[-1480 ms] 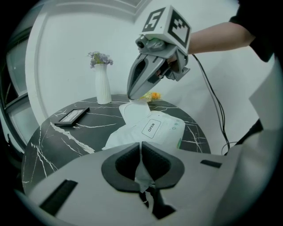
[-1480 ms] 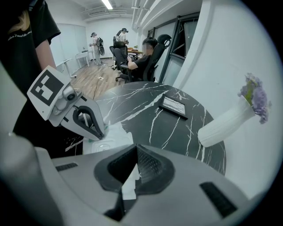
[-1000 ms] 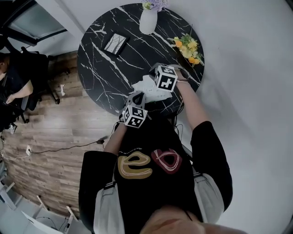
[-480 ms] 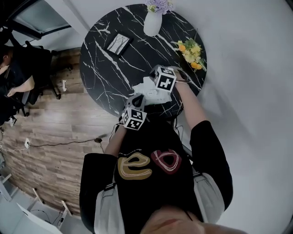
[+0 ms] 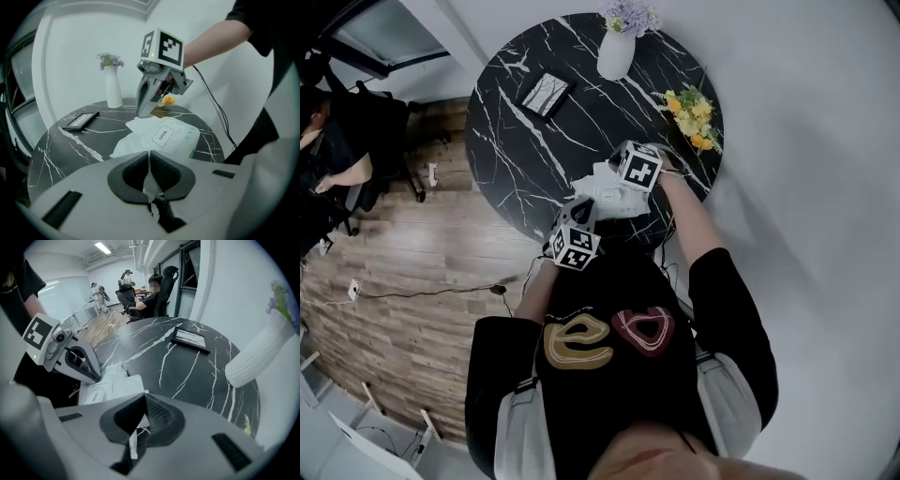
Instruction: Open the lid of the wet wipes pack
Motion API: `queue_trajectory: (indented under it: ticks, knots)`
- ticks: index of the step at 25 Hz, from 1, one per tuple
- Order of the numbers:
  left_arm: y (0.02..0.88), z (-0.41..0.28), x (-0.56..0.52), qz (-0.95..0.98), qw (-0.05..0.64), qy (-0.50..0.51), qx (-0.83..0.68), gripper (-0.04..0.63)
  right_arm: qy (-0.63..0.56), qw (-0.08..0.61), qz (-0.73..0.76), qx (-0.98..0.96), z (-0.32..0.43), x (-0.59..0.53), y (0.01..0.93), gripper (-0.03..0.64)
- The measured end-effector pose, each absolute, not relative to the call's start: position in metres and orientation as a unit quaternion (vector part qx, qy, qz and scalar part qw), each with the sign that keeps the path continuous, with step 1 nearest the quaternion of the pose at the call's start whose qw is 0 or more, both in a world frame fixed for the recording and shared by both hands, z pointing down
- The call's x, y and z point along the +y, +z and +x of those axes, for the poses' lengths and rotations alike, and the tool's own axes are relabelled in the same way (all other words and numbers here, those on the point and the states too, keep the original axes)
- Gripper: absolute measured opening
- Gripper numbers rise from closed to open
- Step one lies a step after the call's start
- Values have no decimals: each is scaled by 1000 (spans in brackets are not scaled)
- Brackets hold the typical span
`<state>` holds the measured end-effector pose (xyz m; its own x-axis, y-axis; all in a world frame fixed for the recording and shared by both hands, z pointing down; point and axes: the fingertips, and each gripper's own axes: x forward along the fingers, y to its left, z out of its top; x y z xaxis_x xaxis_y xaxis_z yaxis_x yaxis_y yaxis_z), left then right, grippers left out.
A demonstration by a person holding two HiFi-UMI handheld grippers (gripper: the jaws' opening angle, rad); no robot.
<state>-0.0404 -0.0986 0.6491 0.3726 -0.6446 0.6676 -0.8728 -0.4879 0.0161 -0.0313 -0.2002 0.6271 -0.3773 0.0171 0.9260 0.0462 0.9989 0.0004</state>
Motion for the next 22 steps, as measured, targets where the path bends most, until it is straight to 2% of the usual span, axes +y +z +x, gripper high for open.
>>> queue_trajectory:
  ticks: [4,10,15,22]
  knots:
    - [650,-41,-98,804,196,300,-474,25,1,540,7,-842,-28,-206,619,11]
    - [648,-41,-99,800,203,297,-480,25,42,441,82,-893,-19,-226,576,12]
    - [650,-42,-99,796,221,293,-482,25,54,417,118,-900,15,-227,558,17]
    - [638,-49,-108,783,263,251,-504,23,56,343,183,-920,44,-205,540,25]
